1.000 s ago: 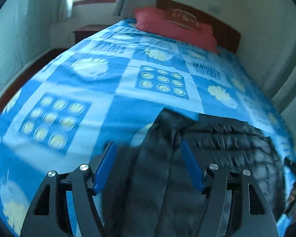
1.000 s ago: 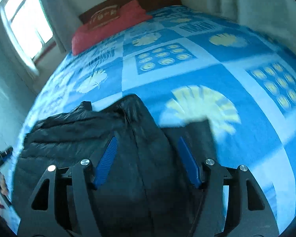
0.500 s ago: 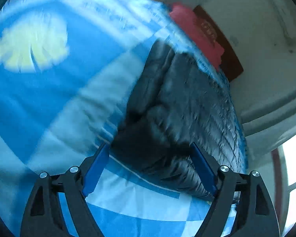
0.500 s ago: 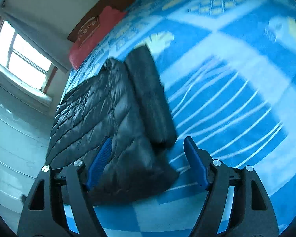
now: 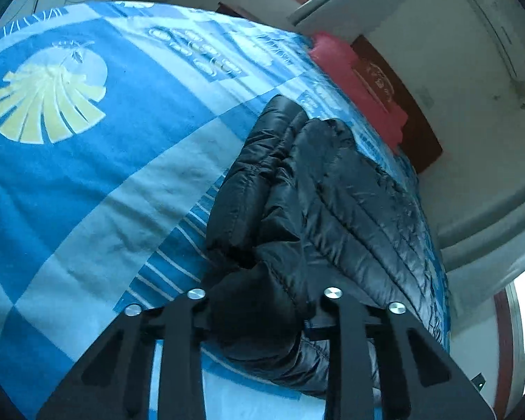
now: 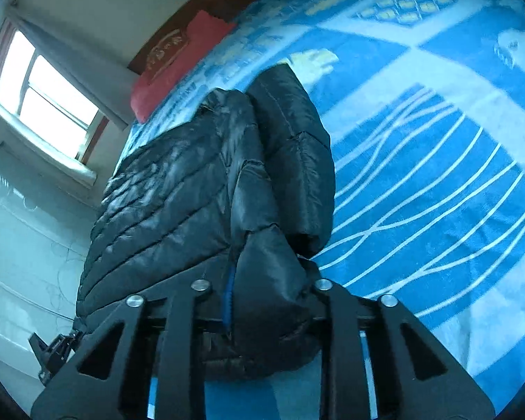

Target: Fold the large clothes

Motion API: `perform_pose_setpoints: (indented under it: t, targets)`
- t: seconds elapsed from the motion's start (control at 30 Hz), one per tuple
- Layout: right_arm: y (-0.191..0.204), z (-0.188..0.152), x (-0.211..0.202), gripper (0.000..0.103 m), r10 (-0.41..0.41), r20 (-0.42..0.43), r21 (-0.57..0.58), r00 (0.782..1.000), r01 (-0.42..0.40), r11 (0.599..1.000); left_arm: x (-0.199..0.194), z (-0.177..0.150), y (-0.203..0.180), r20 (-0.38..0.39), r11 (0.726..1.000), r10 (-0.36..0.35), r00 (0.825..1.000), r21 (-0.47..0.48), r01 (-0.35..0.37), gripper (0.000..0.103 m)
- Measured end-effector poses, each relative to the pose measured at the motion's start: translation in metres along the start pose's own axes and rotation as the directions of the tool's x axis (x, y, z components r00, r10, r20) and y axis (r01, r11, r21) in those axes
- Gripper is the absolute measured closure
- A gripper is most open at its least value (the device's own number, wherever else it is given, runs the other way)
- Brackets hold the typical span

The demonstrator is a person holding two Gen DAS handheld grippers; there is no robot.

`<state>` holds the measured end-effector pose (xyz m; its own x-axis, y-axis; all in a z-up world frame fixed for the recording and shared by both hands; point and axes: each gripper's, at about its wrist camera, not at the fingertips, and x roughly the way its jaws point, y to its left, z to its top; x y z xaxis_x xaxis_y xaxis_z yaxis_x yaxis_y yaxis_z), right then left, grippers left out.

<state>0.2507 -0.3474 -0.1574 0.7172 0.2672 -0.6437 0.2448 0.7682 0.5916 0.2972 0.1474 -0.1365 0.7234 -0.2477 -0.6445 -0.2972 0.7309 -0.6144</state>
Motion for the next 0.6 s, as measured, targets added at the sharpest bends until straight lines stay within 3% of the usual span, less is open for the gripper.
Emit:
perform_pose_setpoints:
  t: [0.23, 0.6]
  targets:
    - [-0.011, -0.033, -0.045, 0.084, 0.037, -0.002, 0.014, 0.999, -0.037, 0.999, -0.046, -0.020, 0.018, -0.008, 0.999, -0.027, 1.000, -0.021, 0.027, 0.078]
    - [-0.042, -0.109, -0.117, 0.084, 0.054, -0.038, 0.051, 0.998, -0.052, 0.997, -0.127, -0.083, 0.059, -0.036, 0.999, -0.034, 0.999, -0.033, 0.033, 0.078]
